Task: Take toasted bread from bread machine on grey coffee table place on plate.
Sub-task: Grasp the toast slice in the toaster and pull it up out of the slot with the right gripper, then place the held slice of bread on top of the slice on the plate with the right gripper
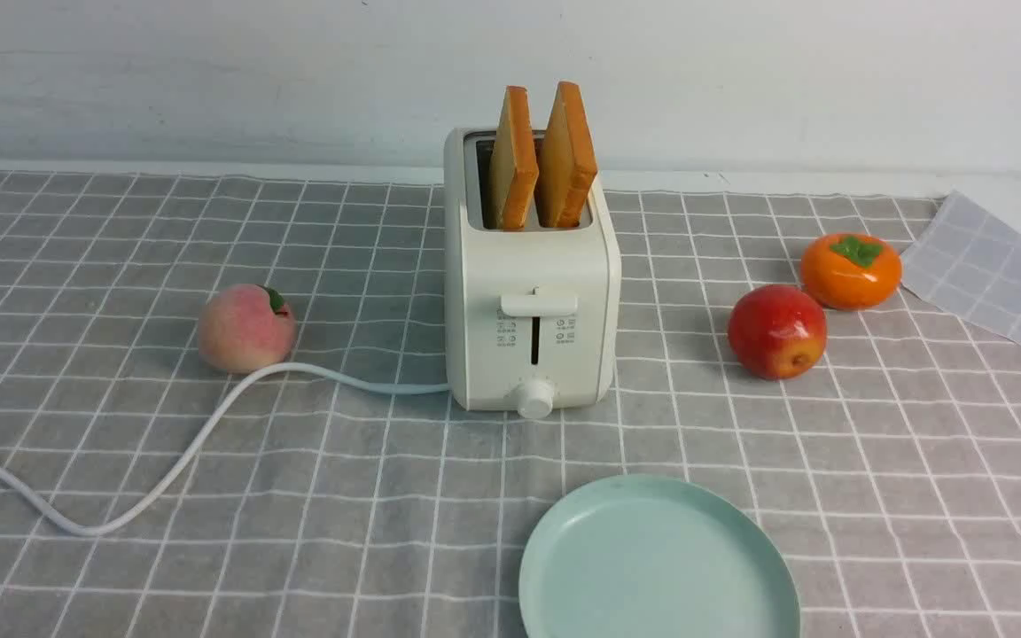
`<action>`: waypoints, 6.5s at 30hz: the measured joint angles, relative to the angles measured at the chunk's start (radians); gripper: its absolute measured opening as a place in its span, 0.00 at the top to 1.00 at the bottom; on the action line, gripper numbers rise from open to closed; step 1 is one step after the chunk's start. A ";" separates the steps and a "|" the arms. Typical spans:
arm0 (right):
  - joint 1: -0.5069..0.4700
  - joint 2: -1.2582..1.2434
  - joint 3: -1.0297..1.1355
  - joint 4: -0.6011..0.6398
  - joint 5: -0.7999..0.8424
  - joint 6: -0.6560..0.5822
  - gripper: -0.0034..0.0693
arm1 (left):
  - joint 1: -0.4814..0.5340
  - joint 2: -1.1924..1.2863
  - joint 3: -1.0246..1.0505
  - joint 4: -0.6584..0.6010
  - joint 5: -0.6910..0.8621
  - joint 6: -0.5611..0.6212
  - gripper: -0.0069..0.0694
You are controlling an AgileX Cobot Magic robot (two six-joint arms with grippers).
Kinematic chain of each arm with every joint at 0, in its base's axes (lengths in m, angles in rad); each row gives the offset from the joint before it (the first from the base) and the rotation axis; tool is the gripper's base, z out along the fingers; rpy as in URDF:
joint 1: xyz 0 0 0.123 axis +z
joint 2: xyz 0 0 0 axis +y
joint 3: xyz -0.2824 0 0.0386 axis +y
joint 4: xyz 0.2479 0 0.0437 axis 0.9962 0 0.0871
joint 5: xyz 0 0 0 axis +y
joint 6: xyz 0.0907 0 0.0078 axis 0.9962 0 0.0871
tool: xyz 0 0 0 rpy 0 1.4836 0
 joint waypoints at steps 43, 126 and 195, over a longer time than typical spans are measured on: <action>0.000 0.000 0.012 -0.100 -0.212 0.000 0.62 | 0.000 0.000 0.003 0.034 -0.378 -0.011 0.60; 0.369 1.897 -1.752 0.787 0.204 -0.666 0.22 | 0.000 0.840 -0.776 -0.542 0.401 -0.011 0.60; 0.386 1.547 -1.001 1.050 0.478 -0.827 0.82 | 0.000 0.840 -0.776 -0.641 0.426 0.037 0.60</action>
